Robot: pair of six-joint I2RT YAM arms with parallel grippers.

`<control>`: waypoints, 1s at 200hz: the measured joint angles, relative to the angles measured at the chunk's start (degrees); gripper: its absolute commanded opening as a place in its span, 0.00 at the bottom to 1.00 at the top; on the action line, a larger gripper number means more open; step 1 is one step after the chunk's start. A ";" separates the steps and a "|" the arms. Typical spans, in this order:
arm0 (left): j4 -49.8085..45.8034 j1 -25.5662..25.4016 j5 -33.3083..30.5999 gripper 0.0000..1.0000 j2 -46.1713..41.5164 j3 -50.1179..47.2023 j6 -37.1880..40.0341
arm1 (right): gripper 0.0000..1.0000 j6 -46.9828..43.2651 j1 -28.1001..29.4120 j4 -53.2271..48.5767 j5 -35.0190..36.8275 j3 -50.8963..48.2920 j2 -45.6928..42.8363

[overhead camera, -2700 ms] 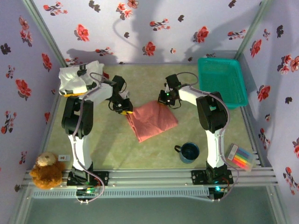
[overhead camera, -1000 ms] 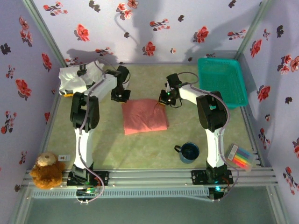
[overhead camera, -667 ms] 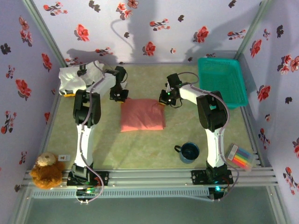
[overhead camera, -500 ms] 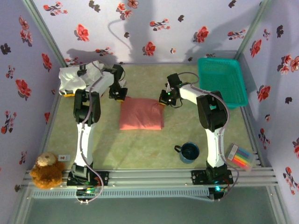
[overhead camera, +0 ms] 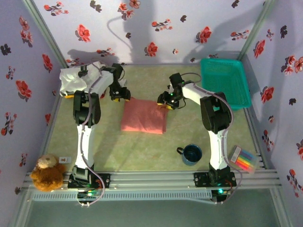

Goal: Fold and stack the t-shirts

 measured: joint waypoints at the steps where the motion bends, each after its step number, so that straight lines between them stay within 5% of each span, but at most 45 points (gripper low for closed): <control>1: -0.07 0.04 0.04 0.66 -0.13 0.00 -0.24 | 0.66 -0.13 -0.02 -0.09 0.04 0.00 -0.02; 41: -0.42 0.48 1.01 0.67 -8.96 -4.04 -1.64 | 0.71 -0.31 -0.07 -2.67 0.28 -0.02 -5.03; 89: 3.61 0.17 4.33 0.76 -22.38 -23.15 -5.73 | 0.70 0.50 -0.39 -2.27 0.83 -0.17 -8.26; 137: 10.21 -0.74 9.35 0.77 -23.82 -36.44 -8.85 | 0.71 1.05 -0.39 -2.78 2.27 -2.62 -8.26; 200: 16.57 -0.83 11.17 0.78 -23.80 -38.16 -9.33 | 0.72 1.92 -0.39 1.03 -0.98 -4.92 -4.39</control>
